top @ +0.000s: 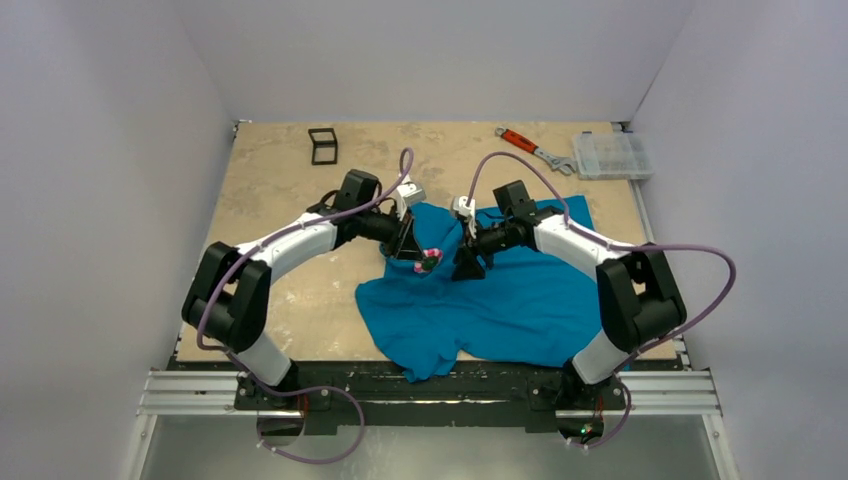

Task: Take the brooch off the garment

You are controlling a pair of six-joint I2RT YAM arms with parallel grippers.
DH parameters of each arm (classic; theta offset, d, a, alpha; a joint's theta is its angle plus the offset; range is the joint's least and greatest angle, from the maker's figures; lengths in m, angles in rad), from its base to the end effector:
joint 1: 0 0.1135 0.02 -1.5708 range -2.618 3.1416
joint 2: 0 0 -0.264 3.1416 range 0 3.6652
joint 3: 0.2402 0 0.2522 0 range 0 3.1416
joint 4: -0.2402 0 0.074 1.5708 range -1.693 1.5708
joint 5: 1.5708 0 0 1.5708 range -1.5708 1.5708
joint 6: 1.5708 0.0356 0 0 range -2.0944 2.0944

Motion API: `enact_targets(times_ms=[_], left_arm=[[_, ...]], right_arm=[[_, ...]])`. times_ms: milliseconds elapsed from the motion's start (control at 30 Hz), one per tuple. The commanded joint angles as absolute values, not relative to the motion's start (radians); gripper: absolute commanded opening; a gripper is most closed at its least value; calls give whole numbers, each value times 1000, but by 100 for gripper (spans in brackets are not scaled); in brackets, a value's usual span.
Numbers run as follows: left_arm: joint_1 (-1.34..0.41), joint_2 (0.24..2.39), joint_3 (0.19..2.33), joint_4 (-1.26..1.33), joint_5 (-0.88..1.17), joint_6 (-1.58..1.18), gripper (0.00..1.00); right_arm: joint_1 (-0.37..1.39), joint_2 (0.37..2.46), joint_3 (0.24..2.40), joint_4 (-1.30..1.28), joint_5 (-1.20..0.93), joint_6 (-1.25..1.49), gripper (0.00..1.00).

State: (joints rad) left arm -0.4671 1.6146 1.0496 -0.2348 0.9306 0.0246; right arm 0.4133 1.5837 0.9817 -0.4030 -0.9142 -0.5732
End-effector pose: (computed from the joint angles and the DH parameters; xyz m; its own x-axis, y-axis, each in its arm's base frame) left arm 0.2880 -0.1772 0.2284 -0.6213 0.3298 -0.7108 0.7835 0.2737 -0.5579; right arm 0.2731 0.1506 0.2074 -0.3057 -0.4955 -0.8130 -0.9520 0.1425 0.2710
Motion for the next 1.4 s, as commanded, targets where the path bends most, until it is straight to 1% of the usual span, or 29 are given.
enact_targets(times_ms=[0,133,300,467,733,833,933,1000,1033,1200,1367], left_arm=[[-482,1654,1012,-137,852,67,0],[-512,1683,986,-86,780,60,2],[-561,1720,963,-59,770,52,3],[-566,1726,932,-70,776,53,5],[-566,1753,925,-113,725,97,16],[-566,1764,926,-95,729,83,22],[-566,1771,925,-88,742,73,26],[-566,1776,921,-82,746,74,27],[-566,1778,919,-76,743,70,26],[-566,1788,920,-35,767,28,14],[-563,1797,934,-38,806,31,2]], right_arm=[[417,1638,1043,-424,-959,-605,55],[409,1671,1047,-410,-960,-560,53],[388,1703,1069,-447,-962,-570,50],[384,1719,1079,-492,-957,-605,50],[384,1750,1063,-391,-986,-508,52],[385,1772,1067,-375,-988,-496,52],[385,1801,1085,-386,-993,-488,52],[385,1813,1097,-395,-994,-489,51],[386,1817,1100,-397,-994,-488,51],[385,1815,1094,-390,-1000,-481,50],[385,1828,1091,-366,-1033,-447,53]])
